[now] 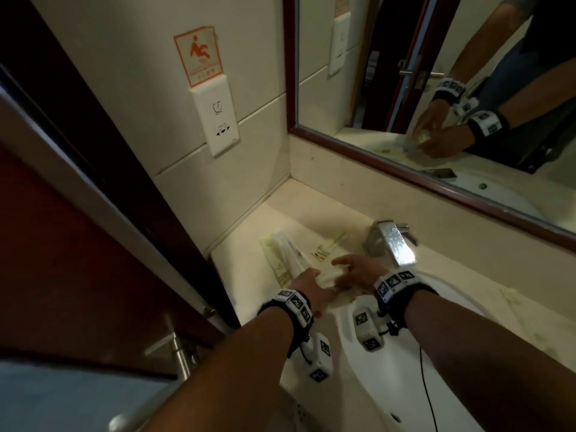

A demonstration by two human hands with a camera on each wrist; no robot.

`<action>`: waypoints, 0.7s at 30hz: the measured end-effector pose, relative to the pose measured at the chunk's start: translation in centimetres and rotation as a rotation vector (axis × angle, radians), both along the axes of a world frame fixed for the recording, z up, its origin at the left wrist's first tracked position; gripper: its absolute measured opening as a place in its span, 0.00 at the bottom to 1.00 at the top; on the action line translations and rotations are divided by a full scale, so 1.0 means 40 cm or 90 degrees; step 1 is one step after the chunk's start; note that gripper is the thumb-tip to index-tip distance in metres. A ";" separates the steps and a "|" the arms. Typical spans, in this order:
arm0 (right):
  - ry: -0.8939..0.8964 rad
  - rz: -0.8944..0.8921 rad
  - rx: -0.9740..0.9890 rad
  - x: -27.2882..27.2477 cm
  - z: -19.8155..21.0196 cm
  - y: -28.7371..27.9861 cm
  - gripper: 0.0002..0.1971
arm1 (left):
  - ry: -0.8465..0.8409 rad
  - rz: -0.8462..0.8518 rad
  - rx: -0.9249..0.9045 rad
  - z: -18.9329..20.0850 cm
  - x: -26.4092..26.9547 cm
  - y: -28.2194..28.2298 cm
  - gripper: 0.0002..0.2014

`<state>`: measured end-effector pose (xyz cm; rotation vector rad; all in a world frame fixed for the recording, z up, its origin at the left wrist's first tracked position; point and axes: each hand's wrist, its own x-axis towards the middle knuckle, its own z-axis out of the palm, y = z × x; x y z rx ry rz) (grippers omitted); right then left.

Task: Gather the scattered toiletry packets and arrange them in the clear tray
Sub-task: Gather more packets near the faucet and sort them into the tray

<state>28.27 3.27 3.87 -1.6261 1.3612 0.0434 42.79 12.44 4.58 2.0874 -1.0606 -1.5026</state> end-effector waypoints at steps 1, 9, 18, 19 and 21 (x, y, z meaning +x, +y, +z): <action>-0.024 -0.015 0.007 -0.005 0.003 0.017 0.25 | 0.004 -0.024 -0.009 0.006 -0.003 0.013 0.37; -0.018 -0.104 -0.013 -0.085 0.077 0.196 0.19 | -0.134 -0.287 -0.061 0.060 -0.074 0.133 0.51; -0.042 -0.170 0.019 -0.139 0.165 0.363 0.23 | -0.258 -0.309 -0.136 0.071 -0.138 0.226 0.35; -0.043 -0.173 0.026 -0.145 0.172 0.373 0.25 | -0.245 -0.302 -0.139 0.072 -0.146 0.229 0.35; -0.039 -0.179 0.021 -0.160 0.181 0.390 0.27 | -0.222 -0.309 -0.153 0.067 -0.162 0.230 0.37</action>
